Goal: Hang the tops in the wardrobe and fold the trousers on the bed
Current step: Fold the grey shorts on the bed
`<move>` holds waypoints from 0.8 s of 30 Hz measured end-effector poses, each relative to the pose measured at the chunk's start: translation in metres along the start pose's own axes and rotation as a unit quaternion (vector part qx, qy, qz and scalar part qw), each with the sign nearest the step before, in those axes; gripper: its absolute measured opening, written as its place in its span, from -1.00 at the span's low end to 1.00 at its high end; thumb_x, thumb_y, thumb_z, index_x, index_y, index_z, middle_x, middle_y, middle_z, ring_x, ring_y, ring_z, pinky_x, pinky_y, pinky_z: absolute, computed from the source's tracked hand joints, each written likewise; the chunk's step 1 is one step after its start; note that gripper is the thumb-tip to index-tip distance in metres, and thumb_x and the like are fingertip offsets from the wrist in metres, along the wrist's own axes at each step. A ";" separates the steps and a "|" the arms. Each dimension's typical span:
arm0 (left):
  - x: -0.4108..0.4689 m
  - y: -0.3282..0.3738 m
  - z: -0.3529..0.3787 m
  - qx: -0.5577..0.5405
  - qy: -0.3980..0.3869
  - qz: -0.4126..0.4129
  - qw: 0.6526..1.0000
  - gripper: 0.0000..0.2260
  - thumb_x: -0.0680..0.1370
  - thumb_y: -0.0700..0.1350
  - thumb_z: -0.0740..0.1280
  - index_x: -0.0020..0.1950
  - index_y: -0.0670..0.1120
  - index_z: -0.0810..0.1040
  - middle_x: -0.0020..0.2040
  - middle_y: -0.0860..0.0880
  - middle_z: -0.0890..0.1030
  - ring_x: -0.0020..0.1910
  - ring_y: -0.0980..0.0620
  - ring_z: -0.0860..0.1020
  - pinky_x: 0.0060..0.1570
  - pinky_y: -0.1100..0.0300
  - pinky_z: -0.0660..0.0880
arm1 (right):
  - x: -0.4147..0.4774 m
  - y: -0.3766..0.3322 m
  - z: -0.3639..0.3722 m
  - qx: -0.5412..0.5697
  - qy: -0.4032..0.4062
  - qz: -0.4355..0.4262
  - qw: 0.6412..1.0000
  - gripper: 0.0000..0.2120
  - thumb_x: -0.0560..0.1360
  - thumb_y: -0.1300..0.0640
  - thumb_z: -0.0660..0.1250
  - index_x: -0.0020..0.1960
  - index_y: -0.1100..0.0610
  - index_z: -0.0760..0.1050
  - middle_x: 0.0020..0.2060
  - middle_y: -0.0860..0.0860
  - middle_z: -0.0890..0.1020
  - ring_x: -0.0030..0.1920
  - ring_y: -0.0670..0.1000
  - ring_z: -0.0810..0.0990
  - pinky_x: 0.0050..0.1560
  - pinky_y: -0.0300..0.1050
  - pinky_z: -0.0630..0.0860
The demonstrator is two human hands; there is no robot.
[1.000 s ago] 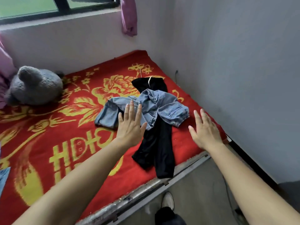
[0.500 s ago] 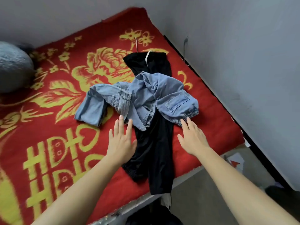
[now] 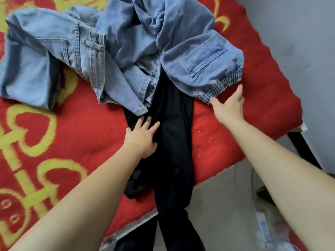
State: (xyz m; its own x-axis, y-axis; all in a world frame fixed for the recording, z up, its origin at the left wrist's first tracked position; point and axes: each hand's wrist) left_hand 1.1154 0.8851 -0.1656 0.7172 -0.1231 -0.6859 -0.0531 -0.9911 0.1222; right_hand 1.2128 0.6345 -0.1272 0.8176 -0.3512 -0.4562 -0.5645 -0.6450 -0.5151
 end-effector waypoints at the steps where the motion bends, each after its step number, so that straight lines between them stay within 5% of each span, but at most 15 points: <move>1: 0.004 -0.003 0.007 0.011 0.012 0.001 1.000 -0.30 0.57 0.18 0.20 0.61 0.17 -0.11 0.63 0.00 -0.10 0.60 -0.07 -0.15 0.40 -0.22 0.21 | 0.014 -0.004 0.002 0.063 0.019 0.024 0.998 0.01 0.50 -0.11 0.42 0.63 0.14 -0.20 0.57 0.25 0.10 0.55 0.15 0.17 0.49 -0.07 0.12; 4: 0.006 -0.010 0.020 0.026 0.053 0.022 0.998 -0.29 0.55 0.22 0.18 0.60 0.19 -0.12 0.63 0.02 -0.09 0.60 -0.06 -0.14 0.37 -0.21 0.23 | 0.044 -0.022 0.001 0.351 -0.012 0.143 0.925 0.02 0.39 -0.14 0.53 0.62 0.10 0.00 0.50 0.12 0.35 0.41 0.07 0.45 0.46 0.02 0.29; 6: 0.008 -0.018 0.024 0.021 0.057 0.037 0.997 -0.28 0.54 0.23 0.19 0.59 0.22 -0.13 0.63 0.04 -0.09 0.60 -0.03 -0.13 0.38 -0.21 0.22 | 0.051 -0.028 0.004 0.497 -0.085 0.153 0.850 -0.37 0.43 0.08 0.54 0.43 0.15 0.41 0.23 0.12 0.64 0.16 0.12 0.67 0.26 0.22 0.54; 8: 0.011 -0.027 0.024 -0.006 0.049 0.045 0.998 -0.27 0.52 0.21 0.23 0.58 0.26 -0.12 0.63 0.08 -0.09 0.60 0.00 -0.14 0.38 -0.20 0.18 | 0.041 -0.029 0.017 0.502 -0.069 0.094 0.857 -0.65 0.46 0.28 0.47 0.23 0.17 0.56 0.09 0.14 0.71 0.06 0.15 0.71 0.13 0.24 0.62; 11: 0.012 -0.033 0.022 -0.063 0.036 0.051 0.996 -0.25 0.48 0.14 0.30 0.56 0.32 -0.05 0.62 0.14 -0.05 0.59 0.08 -0.13 0.39 -0.19 0.11 | 0.005 -0.002 0.030 0.293 -0.003 -0.050 0.955 -0.73 0.51 0.23 0.44 0.20 0.16 0.57 0.07 0.06 0.70 0.08 0.03 0.69 0.21 0.03 0.59; 13: 0.014 -0.036 0.016 -0.123 0.022 0.045 0.991 -0.28 0.47 0.06 0.33 0.55 0.34 0.05 0.61 0.19 0.02 0.59 0.13 -0.09 0.40 -0.16 0.06 | -0.017 0.028 0.036 0.097 0.001 -0.131 0.987 -0.73 0.55 0.13 0.41 0.21 0.21 0.58 0.05 0.12 0.69 0.09 0.15 0.67 0.15 0.02 0.56; 15: 0.017 -0.039 0.007 -0.199 0.005 0.020 0.980 -0.36 0.47 -0.01 0.31 0.50 0.37 0.19 0.58 0.24 0.13 0.58 0.17 0.00 0.43 -0.11 0.01 | -0.038 0.056 0.041 -0.041 -0.021 -0.199 0.979 -0.57 0.56 0.14 0.39 0.41 0.15 0.47 0.09 0.18 0.64 0.10 0.26 0.61 0.13 0.07 0.52; 18: 0.017 -0.038 -0.010 -0.332 -0.004 -0.035 0.943 -0.53 0.45 0.07 0.18 0.35 0.39 0.41 0.50 0.22 0.34 0.52 0.12 0.23 0.53 -0.07 0.02 | -0.066 0.082 0.057 -0.199 -0.023 -0.314 0.928 -0.35 0.50 0.22 0.44 0.54 0.17 0.31 -0.10 0.19 0.56 -0.07 0.29 0.56 0.07 0.16 0.48; 21: 0.009 -0.029 -0.014 -0.411 0.040 -0.056 0.909 -0.55 0.49 0.26 0.02 0.26 0.29 0.54 0.40 0.13 0.49 0.46 0.04 0.35 0.50 -0.12 0.12 | -0.093 0.093 0.076 -0.297 0.026 -0.382 0.875 -0.62 0.55 0.27 0.24 0.35 0.20 0.52 -0.15 0.13 0.50 -0.08 0.21 0.50 0.14 0.17 0.44; 24: -0.006 -0.007 -0.015 -0.397 0.096 -0.086 0.909 -0.38 0.43 0.55 -0.07 0.02 0.25 0.64 0.14 0.24 0.60 0.32 0.06 0.45 0.43 -0.07 0.21 | -0.112 0.093 0.086 -0.345 -0.017 -0.384 0.856 -0.74 0.48 0.29 0.15 -0.04 0.21 0.63 -0.07 0.15 0.48 0.01 0.23 0.47 0.38 0.25 0.29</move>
State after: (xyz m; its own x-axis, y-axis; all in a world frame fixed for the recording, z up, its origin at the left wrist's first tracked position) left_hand 1.1223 0.8939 -0.1518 0.7796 0.1170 -0.6152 0.5345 -0.6362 0.5564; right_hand 1.0587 0.6721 -0.1861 0.9074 0.3686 -0.2021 0.3490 -0.9285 -0.1268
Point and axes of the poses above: each hand's wrist, its own x-axis towards the middle knuckle, its own z-axis out of the palm, y = z × x
